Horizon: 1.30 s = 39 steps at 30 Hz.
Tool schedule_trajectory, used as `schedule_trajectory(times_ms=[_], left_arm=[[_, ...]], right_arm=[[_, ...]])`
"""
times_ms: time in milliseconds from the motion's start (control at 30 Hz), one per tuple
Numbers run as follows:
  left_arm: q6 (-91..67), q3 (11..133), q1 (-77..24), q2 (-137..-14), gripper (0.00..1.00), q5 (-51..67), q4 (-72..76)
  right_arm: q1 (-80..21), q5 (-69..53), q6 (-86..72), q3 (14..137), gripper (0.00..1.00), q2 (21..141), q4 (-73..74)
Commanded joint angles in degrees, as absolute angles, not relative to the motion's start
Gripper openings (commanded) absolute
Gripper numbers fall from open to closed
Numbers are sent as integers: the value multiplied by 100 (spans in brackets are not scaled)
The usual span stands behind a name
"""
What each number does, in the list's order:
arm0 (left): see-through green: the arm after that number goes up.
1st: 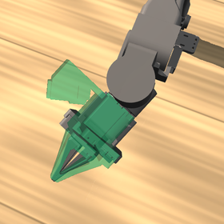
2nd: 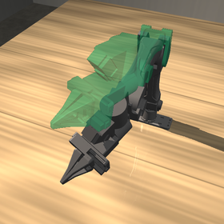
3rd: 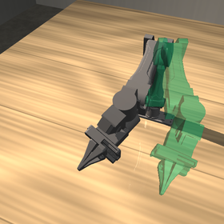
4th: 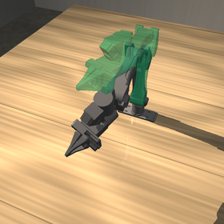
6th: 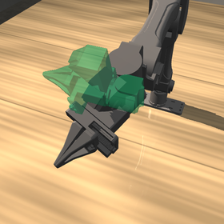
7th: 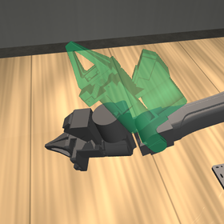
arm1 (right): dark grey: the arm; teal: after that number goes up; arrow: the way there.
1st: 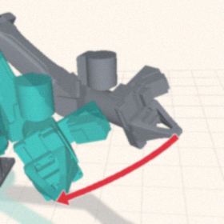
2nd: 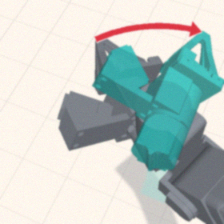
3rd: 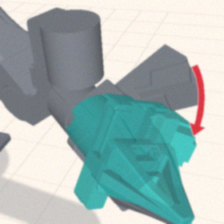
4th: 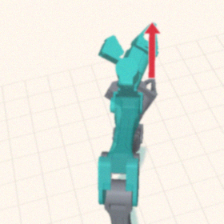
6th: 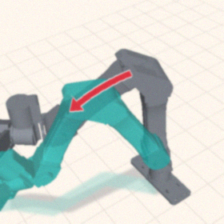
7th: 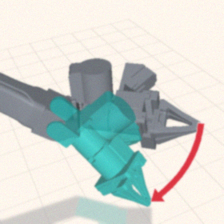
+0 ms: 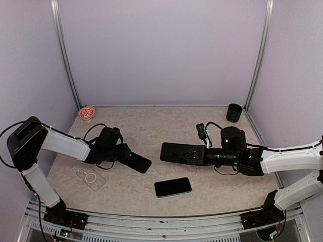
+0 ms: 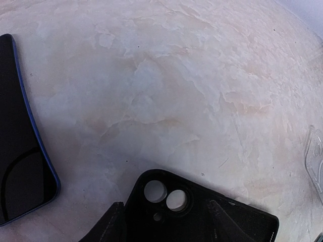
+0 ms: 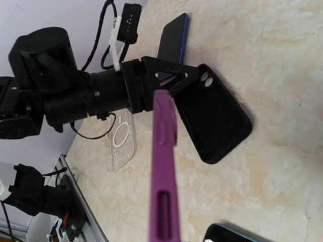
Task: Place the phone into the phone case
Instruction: Move the phone case to the center of the board.
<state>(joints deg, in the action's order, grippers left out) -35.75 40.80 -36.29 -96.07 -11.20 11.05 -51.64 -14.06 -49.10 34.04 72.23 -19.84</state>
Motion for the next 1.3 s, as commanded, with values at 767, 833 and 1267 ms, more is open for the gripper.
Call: schedule_trajectory(times_ms=[767, 833, 1267], left_arm=[[-3926, 3694, -3558, -9599, 47, -1546, 1204], [-3964, 3594, -3567, -9495, 47, -1587, 1316], [-4137, 3498, -3577, -9748, 27, -1035, 1530]], right_arm=[[-5203, -1372, -5016, 3264, 0, 7170, -2487], [-5203, -1372, -5027, 3243, 0, 7187, -2504], [-5203, -1379, -5063, 3277, 0, 7286, -2545]])
